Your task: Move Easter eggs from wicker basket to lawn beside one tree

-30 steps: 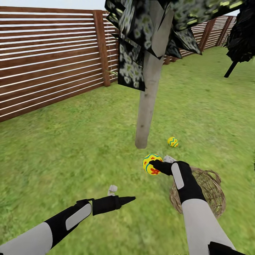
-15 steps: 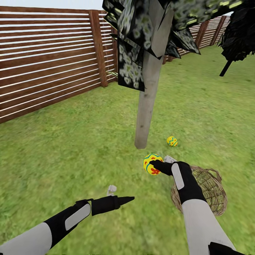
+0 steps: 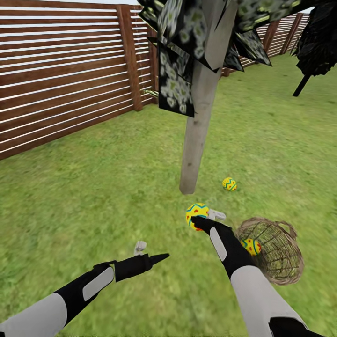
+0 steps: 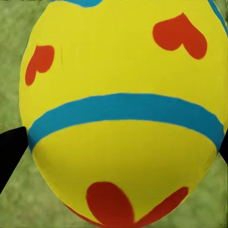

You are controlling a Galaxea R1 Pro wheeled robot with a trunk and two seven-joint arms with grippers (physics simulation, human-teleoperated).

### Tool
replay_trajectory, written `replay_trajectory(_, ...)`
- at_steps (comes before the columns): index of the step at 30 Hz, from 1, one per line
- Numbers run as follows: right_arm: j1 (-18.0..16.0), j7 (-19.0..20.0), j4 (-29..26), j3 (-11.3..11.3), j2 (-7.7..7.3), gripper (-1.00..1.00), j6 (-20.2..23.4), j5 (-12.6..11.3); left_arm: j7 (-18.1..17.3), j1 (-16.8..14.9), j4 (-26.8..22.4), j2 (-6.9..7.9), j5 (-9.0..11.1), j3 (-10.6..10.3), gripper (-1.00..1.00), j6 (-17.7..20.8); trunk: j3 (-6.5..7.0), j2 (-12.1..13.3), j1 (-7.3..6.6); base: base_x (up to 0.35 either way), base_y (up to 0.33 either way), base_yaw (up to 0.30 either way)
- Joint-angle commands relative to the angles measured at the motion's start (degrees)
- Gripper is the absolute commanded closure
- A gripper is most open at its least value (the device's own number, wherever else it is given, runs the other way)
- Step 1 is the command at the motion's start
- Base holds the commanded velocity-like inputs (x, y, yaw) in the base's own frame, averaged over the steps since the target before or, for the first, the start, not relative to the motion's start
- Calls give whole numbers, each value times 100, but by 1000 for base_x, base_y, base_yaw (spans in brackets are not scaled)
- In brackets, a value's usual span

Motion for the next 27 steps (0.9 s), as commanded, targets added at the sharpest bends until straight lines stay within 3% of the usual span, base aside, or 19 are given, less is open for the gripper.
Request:
replay_trajectory(1, -2, -230, -17, 134, 4, 100, -76, -41, -5, -7, 0, -3, 60, -25, -100, 43, -14, -3, 0, 0, 0, 59)
replay_trajectory(5, -2, -523, -57, 371, 4, 100, -153, -50, -4, -7, 0, -7, 60, -25, -100, 43, -51, -3, 0, 0, 0, 65)
replay_trajectory(11, -2, -532, -68, 389, 39, 100, -158, -50, 18, -7, -8, -23, 59, -25, -100, 38, -107, -3, 0, 84, 169, 25)
replay_trajectory(27, -2, -534, -68, 380, 23, 100, -158, -49, -6, -7, -43, -20, 112, -20, -100, 34, -166, 198, -110, 2, 3, 0)
